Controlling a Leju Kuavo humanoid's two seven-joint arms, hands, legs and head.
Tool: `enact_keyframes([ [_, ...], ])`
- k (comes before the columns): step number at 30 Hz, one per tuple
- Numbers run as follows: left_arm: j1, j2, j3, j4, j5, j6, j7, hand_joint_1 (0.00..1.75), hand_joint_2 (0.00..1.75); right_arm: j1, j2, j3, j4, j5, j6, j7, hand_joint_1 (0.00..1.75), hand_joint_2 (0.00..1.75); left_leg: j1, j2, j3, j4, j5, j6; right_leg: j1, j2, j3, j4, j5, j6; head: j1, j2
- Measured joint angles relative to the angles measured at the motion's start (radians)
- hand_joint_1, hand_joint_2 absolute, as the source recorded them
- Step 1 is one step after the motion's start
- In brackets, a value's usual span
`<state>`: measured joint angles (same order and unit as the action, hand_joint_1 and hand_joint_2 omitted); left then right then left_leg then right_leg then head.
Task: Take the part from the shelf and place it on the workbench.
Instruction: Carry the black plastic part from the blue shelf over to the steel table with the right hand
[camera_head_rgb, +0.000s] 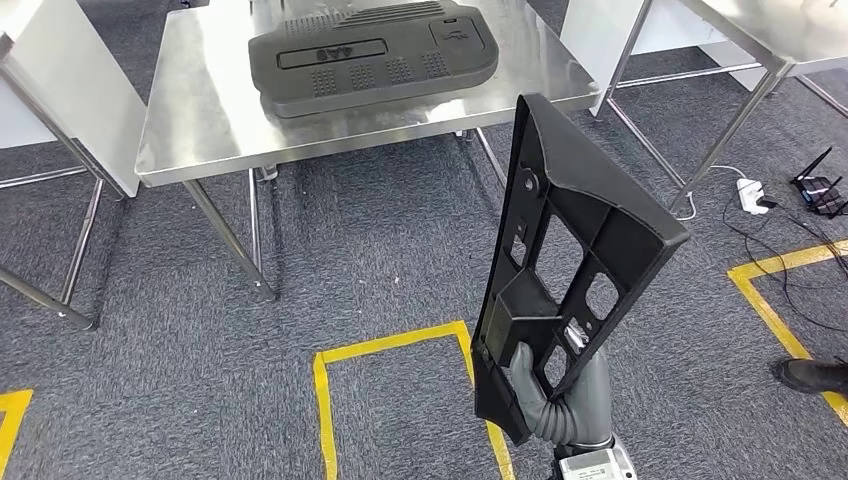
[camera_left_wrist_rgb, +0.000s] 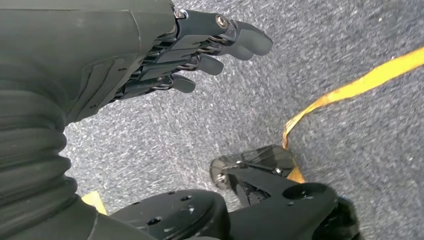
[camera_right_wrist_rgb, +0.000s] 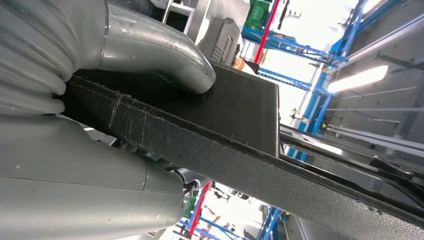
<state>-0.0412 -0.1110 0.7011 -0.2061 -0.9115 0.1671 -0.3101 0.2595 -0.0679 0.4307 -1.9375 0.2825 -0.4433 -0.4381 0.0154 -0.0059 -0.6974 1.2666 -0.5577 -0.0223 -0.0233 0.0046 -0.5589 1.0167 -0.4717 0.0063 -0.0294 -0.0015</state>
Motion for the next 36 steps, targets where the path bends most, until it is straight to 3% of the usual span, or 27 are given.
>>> enact_keyframes([
  [1, 0.000, 0.000, 0.000, 0.000, 0.000, 0.000, 0.000, 0.00, 1.75, 0.000, 0.000, 0.000, 0.000, 0.000, 0.000, 0.000, 1.75, 1.75, 0.002, 0.001, 0.026, -0.067, 0.045, 0.000, -0.001, 0.002, 0.009, 0.000, -0.006, 0.004, 0.000, 0.000],
  [3, -0.001, 0.001, 0.001, 0.000, 0.000, 0.000, 0.000, 0.00, 1.75, 0.000, 0.000, 0.000, 0.000, 0.000, 0.000, 0.000, 1.75, 1.75, 0.002, 0.001, 0.078, -0.183, 0.095, 0.004, 0.002, 0.004, 0.018, 0.001, -0.018, 0.015, -0.001, 0.000],
  [4, -0.001, 0.001, 0.001, 0.001, 0.000, 0.000, 0.000, 0.00, 1.75, 0.000, 0.000, 0.000, 0.000, 0.000, 0.000, 0.000, 1.75, 1.75, 0.000, 0.001, 0.090, -0.209, 0.100, 0.009, 0.004, 0.004, 0.019, 0.000, -0.023, 0.021, -0.001, 0.000],
  [8, -0.002, 0.000, 0.001, 0.001, 0.000, 0.000, 0.000, 0.00, 1.75, -0.001, 0.000, 0.001, -0.001, 0.000, 0.000, 0.001, 1.75, 1.75, -0.005, -0.002, 0.098, -0.225, 0.093, 0.037, 0.003, 0.003, 0.019, 0.006, -0.034, 0.041, 0.000, 0.000],
  [10, -0.002, 0.000, 0.001, 0.001, 0.000, -0.002, 0.000, 0.00, 1.75, -0.003, -0.001, 0.000, -0.001, -0.001, 0.000, 0.001, 1.75, 1.75, -0.002, -0.002, 0.104, -0.230, 0.092, 0.050, 0.003, 0.001, -0.026, 0.088, -0.068, 0.040, 0.004, 0.000],
  [12, -0.003, 0.000, 0.001, 0.001, 0.000, -0.005, 0.000, 0.00, 1.75, -0.004, -0.001, 0.000, -0.001, -0.002, 0.000, 0.002, 1.75, 1.75, -0.004, -0.003, 0.107, -0.230, 0.086, 0.058, 0.004, 0.001, -0.110, 0.225, -0.112, 0.034, 0.006, 0.000],
  [13, -0.004, 0.000, 0.001, 0.001, 0.000, -0.005, 0.000, 0.00, 1.75, -0.004, -0.001, 0.000, -0.001, -0.003, 0.000, 0.003, 1.75, 1.75, -0.005, -0.003, 0.110, -0.230, 0.083, 0.060, 0.004, 0.001, -0.145, 0.275, -0.121, 0.035, 0.006, 0.000],
  [14, -0.003, 0.000, 0.001, 0.001, 0.000, -0.006, 0.000, 0.00, 1.75, -0.004, -0.001, 0.000, -0.001, -0.004, 0.000, 0.003, 1.75, 1.75, -0.005, -0.004, 0.114, -0.230, 0.079, 0.061, 0.004, 0.001, -0.164, 0.290, -0.114, 0.040, 0.006, 0.000],
  [15, -0.003, 0.000, 0.001, 0.001, 0.000, -0.006, 0.000, 0.00, 1.75, -0.004, -0.001, 0.000, 0.000, -0.004, 0.000, 0.004, 1.75, 1.75, -0.005, -0.006, 0.121, -0.230, 0.074, 0.060, 0.004, 0.001, -0.162, 0.263, -0.089, 0.048, 0.006, 0.000],
  [17, -0.002, -0.001, 0.001, 0.001, 0.000, -0.006, 0.000, 0.00, 1.75, -0.004, -0.001, 0.000, 0.000, -0.004, 0.000, 0.005, 1.75, 1.75, -0.006, -0.010, 0.135, -0.230, 0.063, 0.056, 0.005, 0.000, -0.114, 0.126, -0.014, 0.061, 0.007, 0.000],
  [19, -0.003, -0.001, 0.001, 0.001, 0.000, -0.006, 0.000, 0.00, 1.75, -0.004, -0.001, 0.000, 0.000, -0.004, 0.000, 0.005, 1.75, 1.75, -0.011, -0.013, 0.145, -0.231, 0.050, 0.046, 0.010, -0.001, -0.068, 0.025, 0.032, 0.055, 0.008, 0.000],
  [21, -0.004, -0.001, 0.001, 0.001, 0.000, -0.006, -0.001, 0.00, 1.75, -0.004, -0.001, 0.000, 0.000, -0.004, 0.000, 0.005, 1.75, 1.75, -0.014, -0.014, 0.151, -0.235, 0.043, 0.037, 0.016, 0.000, -0.055, 0.008, 0.037, 0.041, 0.008, 0.000],
  [24, -0.004, 0.000, 0.001, -0.001, 0.000, -0.005, -0.001, 0.00, 1.75, -0.005, 0.000, -0.001, -0.001, -0.005, 0.001, 0.005, 1.75, 1.75, -0.011, -0.010, 0.152, -0.213, 0.024, 0.021, 0.003, 0.001, -0.039, 0.000, 0.032, 0.020, 0.006, 0.000],
  [26, -0.004, 0.000, 0.001, -0.001, 0.000, -0.005, -0.001, 0.00, 1.75, -0.005, 0.000, -0.001, -0.001, -0.006, 0.003, 0.005, 1.75, 1.75, -0.009, -0.005, 0.105, -0.108, -0.023, 0.013, -0.001, -0.002, -0.023, -0.004, 0.024, 0.005, 0.002, 0.000],
  [28, -0.003, 0.000, 0.001, -0.001, 0.000, -0.005, -0.001, 0.00, 1.75, -0.005, 0.000, -0.001, 0.000, -0.007, 0.006, 0.005, 1.75, 1.75, -0.006, -0.002, 0.025, 0.023, -0.064, 0.007, 0.000, -0.002, -0.011, -0.004, 0.014, -0.003, 0.000, 0.000],
  [29, -0.003, 0.000, 0.001, -0.001, -0.001, -0.005, -0.001, 0.00, 1.75, -0.005, 0.000, -0.001, 0.000, -0.008, 0.007, 0.005, 1.75, 1.75, -0.004, -0.002, -0.002, 0.053, -0.060, 0.005, 0.000, -0.001, -0.005, -0.004, 0.009, -0.003, 0.000, 0.000],
  [30, -0.002, 0.000, 0.001, -0.001, -0.001, -0.005, -0.001, 0.00, 1.75, -0.005, 0.000, -0.001, 0.000, -0.008, 0.008, 0.005, 1.75, 1.75, -0.002, -0.001, -0.010, 0.043, -0.035, 0.004, 0.000, 0.001, 0.002, -0.004, 0.003, -0.001, 0.000, 0.000],
  [33, -0.002, 0.000, 0.002, 0.000, -0.001, -0.006, -0.001, 0.00, 1.75, -0.005, 0.000, -0.002, 0.000, -0.008, 0.009, 0.005, 1.75, 1.75, 0.002, 0.002, 0.053, -0.136, 0.088, 0.004, 0.000, 0.006, 0.029, -0.002, -0.019, 0.013, -0.002, 0.000],
  [34, -0.003, 0.000, 0.002, 0.000, -0.001, -0.006, -0.002, 0.00, 1.75, -0.006, 0.000, -0.002, 0.000, -0.008, 0.009, 0.004, 1.75, 1.75, 0.001, 0.001, 0.073, -0.182, 0.106, 0.007, 0.003, 0.007, 0.032, -0.002, -0.026, 0.019, -0.004, 0.000],
  [36, -0.004, -0.001, 0.002, 0.001, -0.001, -0.007, -0.004, 0.00, 1.75, -0.007, 0.000, -0.003, 0.000, -0.008, 0.010, 0.003, 1.75, 1.75, -0.003, -0.001, 0.086, -0.212, 0.102, 0.016, 0.008, 0.008, 0.032, -0.006, -0.034, 0.030, -0.004, 0.000],
])
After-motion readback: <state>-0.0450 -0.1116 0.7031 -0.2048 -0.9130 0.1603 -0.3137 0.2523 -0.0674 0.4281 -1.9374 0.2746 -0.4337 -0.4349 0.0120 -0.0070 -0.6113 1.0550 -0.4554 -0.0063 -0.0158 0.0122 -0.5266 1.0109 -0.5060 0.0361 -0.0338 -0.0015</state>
